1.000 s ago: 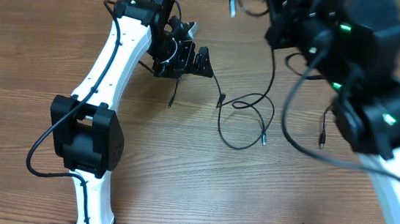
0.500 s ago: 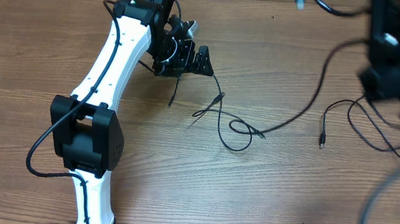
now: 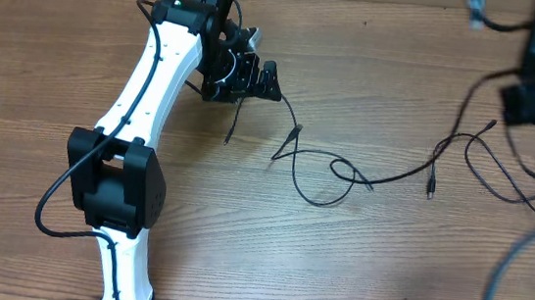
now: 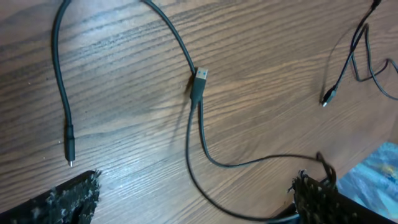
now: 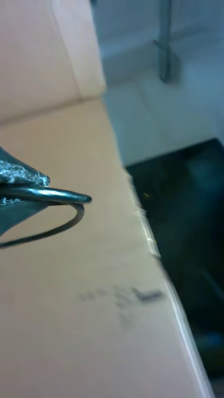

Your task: Untangle cables

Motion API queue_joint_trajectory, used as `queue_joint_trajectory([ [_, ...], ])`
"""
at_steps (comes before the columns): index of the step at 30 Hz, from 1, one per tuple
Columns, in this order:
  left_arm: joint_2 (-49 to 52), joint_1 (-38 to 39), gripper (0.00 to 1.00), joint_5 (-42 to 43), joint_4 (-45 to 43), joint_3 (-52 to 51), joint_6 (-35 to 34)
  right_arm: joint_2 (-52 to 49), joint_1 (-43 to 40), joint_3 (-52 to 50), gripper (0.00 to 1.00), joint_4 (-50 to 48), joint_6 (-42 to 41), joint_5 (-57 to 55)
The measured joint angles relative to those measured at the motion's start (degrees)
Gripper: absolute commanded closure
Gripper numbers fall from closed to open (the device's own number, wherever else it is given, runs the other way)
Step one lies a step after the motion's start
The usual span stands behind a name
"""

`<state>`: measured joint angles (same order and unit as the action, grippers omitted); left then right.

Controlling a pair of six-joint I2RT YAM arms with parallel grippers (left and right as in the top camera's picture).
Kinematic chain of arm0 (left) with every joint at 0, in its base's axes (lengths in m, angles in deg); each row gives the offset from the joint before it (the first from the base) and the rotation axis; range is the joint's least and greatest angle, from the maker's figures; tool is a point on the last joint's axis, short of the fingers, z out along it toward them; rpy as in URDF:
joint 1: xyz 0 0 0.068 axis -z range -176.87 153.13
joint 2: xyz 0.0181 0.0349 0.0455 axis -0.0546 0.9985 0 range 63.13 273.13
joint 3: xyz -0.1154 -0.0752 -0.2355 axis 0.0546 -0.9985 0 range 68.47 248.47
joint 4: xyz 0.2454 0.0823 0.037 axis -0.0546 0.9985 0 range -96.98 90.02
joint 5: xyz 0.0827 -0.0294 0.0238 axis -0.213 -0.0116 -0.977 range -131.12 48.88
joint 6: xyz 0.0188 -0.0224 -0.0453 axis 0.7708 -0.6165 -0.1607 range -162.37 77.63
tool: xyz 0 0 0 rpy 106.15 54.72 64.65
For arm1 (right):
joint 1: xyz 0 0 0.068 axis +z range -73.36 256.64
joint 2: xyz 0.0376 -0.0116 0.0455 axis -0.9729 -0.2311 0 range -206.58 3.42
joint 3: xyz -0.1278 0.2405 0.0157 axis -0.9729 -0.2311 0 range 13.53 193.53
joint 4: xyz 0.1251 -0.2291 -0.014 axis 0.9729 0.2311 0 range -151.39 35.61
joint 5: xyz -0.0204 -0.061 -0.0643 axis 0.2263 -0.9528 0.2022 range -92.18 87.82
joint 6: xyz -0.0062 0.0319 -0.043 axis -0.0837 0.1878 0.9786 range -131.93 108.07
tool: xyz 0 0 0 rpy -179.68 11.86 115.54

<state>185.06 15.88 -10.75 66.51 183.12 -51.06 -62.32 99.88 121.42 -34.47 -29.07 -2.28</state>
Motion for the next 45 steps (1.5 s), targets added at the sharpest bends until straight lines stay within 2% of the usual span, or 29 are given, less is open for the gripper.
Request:
queue_joint_trajectory([
  [6, 0.0, 0.0, 0.00, 0.9, 0.0, 0.0, -0.8, -6.7, 0.0, 0.0, 0.96, 3.4, -6.6, 8.2],
  [11, 0.0, 0.4, 0.00, 1.1, 3.7, 0.0, -1.7, -10.2, 0.0, -0.7, 0.96, 3.3, -9.8, 12.8],
  [15, 0.0, 2.1, 0.09, 1.1, 4.9, 0.0, -2.0, -9.9, 0.0, -0.7, 0.96, 3.3, -10.7, 15.2],
  [19, 0.0, 5.9, 0.12, 1.1, 2.8, 0.0, -5.3, -9.2, 0.0, -0.7, 0.96, 3.2, -11.1, 19.1],
  [22, 0.0, 8.9, 0.15, 1.1, 0.2, 0.0, -9.6, -9.1, 0.0, -0.7, 0.96, 3.2, -11.3, 21.8],
  [25, 0.0, 11.5, 0.06, 1.2, -0.6, 0.0, -13.4, -9.1, 0.0, -0.7, 0.96, 3.2, -11.4, 23.2],
  [33, 0.0, 16.4, 0.04, 1.5, -1.4, -1.6, -20.3, -9.1, 0.0, -0.7, 0.96, 3.8, -11.3, 25.7],
  [38, 0.0, 17.9, 0.18, 1.5, -4.8, -5.6, -27.4, -9.1, 0.0, -0.7, 0.96, 3.8, -11.3, 27.4],
  [43, 0.1, 18.0, 0.23, 1.3, -10.3, -9.4, -40.7, -9.1, 0.0, -0.7, 0.96, 4.4, -11.3, 28.8],
  [45, 0.1, 18.0, 0.29, 1.3, -11.6, -10.1, -45.6, -9.1, 0.0, -0.7, 0.96, 4.9, -11.3, 28.9],
])
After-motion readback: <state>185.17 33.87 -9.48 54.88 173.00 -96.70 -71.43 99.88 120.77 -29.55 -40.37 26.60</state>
